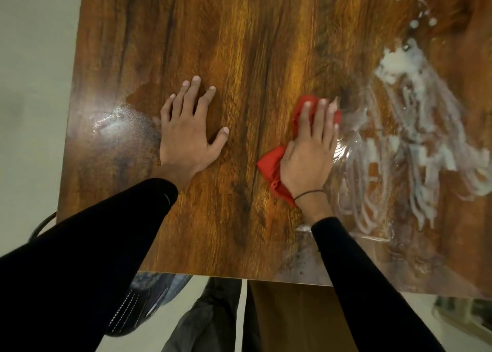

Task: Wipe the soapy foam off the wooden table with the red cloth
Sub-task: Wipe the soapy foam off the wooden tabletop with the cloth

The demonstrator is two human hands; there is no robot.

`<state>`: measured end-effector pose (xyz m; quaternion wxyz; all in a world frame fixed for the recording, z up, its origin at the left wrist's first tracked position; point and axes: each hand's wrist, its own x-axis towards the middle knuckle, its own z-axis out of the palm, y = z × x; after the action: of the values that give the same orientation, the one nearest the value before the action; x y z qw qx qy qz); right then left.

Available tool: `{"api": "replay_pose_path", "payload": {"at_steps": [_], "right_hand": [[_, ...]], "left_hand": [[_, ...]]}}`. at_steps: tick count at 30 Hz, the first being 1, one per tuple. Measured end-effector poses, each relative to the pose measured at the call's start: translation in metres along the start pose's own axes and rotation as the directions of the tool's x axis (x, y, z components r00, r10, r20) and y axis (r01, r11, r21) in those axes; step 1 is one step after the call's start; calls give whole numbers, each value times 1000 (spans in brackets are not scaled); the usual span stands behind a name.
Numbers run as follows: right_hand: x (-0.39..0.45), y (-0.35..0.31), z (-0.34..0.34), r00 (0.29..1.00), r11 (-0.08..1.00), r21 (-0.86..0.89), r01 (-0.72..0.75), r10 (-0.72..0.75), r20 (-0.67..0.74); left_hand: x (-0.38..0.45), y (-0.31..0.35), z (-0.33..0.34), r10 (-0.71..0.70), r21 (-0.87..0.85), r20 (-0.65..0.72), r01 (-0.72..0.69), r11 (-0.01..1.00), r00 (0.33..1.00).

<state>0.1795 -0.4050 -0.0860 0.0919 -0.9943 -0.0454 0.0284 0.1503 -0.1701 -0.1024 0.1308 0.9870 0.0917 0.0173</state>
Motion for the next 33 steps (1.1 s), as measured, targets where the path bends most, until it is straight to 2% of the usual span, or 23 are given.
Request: {"api": "replay_pose_path", "payload": {"at_steps": [2,4,6,8,11,14,16,19,23,26,28,33], "right_hand": [[-27,-2,3,963,967,2,253,-252,92],[-52,13,5,858,875,24,484,-480,183],[-67,40,2,788,813,21,581,-569,234],[-69,61,-5,840,864,8,504,-492,231],[-46,63,-12,956,967,-2,254,-251,151],[-10,40,-13,987,991,-8,133,-132,87],[7,21,-11,982,985,-4,171,-170,86],[5,-4,-5,940,945,-2,326,-324,102],[-42,-3,0,819,834,51,550,-550,162],[-78,27,-1,737,764,40,644,-634,233],[-84,53,-5,759,788,31,614,-601,251],[-37,71,-15,940,949,-10,315,-311,138]], "left_hand": [[0,0,0,2,1,5,-2,1000,1000],[0,1,-1,3,1,5,-3,1000,1000],[1,0,0,2,2,7,-2,1000,1000],[1,-1,1,0,0,13,0,1000,1000],[1,-1,1,1,2,14,-1,1000,1000],[0,-1,1,5,-4,1,-5,1000,1000],[0,-1,1,3,-3,-8,-3,1000,1000],[-1,-1,2,2,9,-8,-2,1000,1000],[-1,0,0,1,6,-11,-1,1000,1000],[-2,0,-1,-1,3,-7,1,1000,1000],[-2,0,-2,-2,-5,-1,2,1000,1000],[-5,3,-5,10,-17,13,-9,1000,1000]]}}
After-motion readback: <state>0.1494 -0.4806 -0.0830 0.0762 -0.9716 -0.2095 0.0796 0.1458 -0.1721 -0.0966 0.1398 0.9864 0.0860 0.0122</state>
